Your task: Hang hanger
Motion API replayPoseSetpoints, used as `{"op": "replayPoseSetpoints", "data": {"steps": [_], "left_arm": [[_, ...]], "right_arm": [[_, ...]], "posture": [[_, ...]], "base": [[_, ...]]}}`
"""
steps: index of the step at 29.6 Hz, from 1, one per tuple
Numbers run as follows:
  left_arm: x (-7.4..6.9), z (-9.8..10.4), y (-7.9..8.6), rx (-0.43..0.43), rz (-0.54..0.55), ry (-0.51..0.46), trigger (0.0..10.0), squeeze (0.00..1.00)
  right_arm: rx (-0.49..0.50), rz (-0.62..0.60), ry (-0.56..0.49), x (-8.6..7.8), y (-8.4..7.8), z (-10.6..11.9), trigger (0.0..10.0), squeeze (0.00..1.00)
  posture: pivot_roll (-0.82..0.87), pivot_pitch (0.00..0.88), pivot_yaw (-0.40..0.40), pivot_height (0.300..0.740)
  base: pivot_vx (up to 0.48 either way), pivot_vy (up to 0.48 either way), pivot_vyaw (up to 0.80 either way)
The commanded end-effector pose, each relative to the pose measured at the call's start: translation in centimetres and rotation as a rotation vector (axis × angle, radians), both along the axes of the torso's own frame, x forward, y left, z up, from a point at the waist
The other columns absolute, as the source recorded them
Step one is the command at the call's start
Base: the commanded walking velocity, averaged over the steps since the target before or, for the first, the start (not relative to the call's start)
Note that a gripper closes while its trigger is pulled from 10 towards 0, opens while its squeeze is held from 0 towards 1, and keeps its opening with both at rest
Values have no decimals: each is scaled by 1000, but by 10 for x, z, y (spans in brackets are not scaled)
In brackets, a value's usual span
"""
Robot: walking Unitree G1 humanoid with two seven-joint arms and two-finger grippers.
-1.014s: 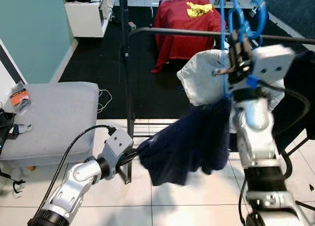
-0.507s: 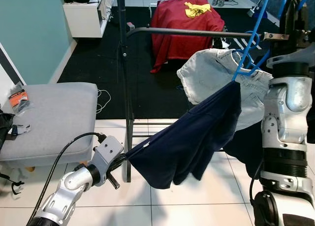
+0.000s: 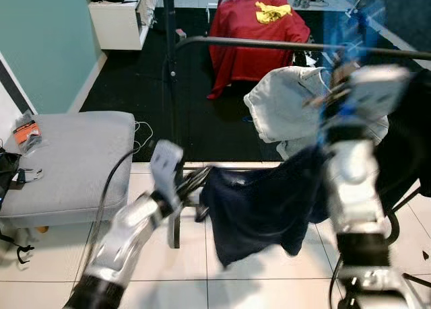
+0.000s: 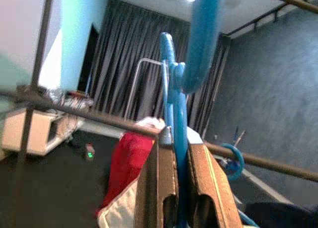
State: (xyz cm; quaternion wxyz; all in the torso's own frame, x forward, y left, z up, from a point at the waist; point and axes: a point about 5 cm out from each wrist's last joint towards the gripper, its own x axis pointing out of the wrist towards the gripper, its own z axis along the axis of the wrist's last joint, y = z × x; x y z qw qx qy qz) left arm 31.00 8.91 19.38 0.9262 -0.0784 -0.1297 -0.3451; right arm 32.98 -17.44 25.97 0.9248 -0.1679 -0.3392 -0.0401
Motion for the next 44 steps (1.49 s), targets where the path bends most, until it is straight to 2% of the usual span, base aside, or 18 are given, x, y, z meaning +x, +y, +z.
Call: {"op": "replayPoseSetpoints", "data": {"steps": [1,2,9,10,16,17,21,24,28,29,31,32,33,35,37,38,40,44], "left_arm": [[3,21,6,-116,16,-28,0,0],[4,34,6,-181,7,-46,0,0],[4,79,15,-408,-48,-99,0,0],[2,95,22,-518,-72,-116,0,0],[-2,118,38,-703,-135,-125,0,0],[-7,126,46,-804,-195,-122,0,0],[-21,134,65,-1014,-364,-118,0,0],[-28,131,72,-1041,-414,-120,0,0],[-28,131,72,-1041,-414,-120,0,0],[-35,127,74,-1037,-474,-109,0,0],[-48,101,62,-844,-566,-2,0,0],[-48,101,62,-844,-566,-2,0,0],[-52,89,54,-757,-584,56,0,0],[-52,89,54,-757,-584,56,0,0],[-55,61,31,-546,-574,170,0,0],[-55,61,31,-546,-574,170,0,0],[-57,45,11,-401,-577,246,0,0],[-58,41,6,-369,-583,266,0,0]], "right_arm": [[-121,-16,-51,-7,8,3,0,0],[-200,-30,-55,-9,12,-2,0,0],[-268,-83,-70,-17,17,-22,0,0],[-322,-111,-92,-21,20,-29,0,0],[-379,-167,-116,-22,20,-39,0,0],[-387,-203,-127,-22,17,-39,0,0],[-360,-327,-136,-15,-4,-33,0,0],[-311,-391,-135,-13,-20,-27,0,0],[-311,-391,-135,-13,-20,-27,0,0],[-199,-440,-127,-11,-38,-21,0,0],[284,-369,-86,-4,-80,-4,0,0],[284,-369,-86,-4,-80,-4,0,0],[455,-291,-92,-1,-90,0,0,0],[455,-291,-92,-1,-90,0,0,0],[852,-16,-132,4,-90,13,0,0],[852,-16,-132,4,-90,13,0,0],[1082,294,-167,4,-73,27,0,0],[1122,376,-174,3,-66,31,0,0]], "posture": [[-57,162,-41,740],[-57,162,-41,740],[-57,159,-40,740],[-53,157,-39,740],[-47,158,-41,740],[-46,157,-42,740],[-44,157,-44,740],[-42,156,-46,740],[-42,156,-46,740],[-35,156,-48,740],[-32,157,-48,740],[-32,157,-48,740],[-32,157,-48,740],[-32,157,-48,740],[-35,155,-43,740],[-35,155,-43,740],[-41,154,-37,740],[-42,153,-37,740]], "base": [[0,0,0],[0,0,0],[0,0,0],[0,0,0],[0,0,0],[0,0,0],[0,0,0],[0,0,0],[0,0,0],[0,0,0],[0,0,0],[0,0,0],[0,0,0],[0,0,0],[0,0,0],[0,0,0],[0,0,0],[0,0,0]]}}
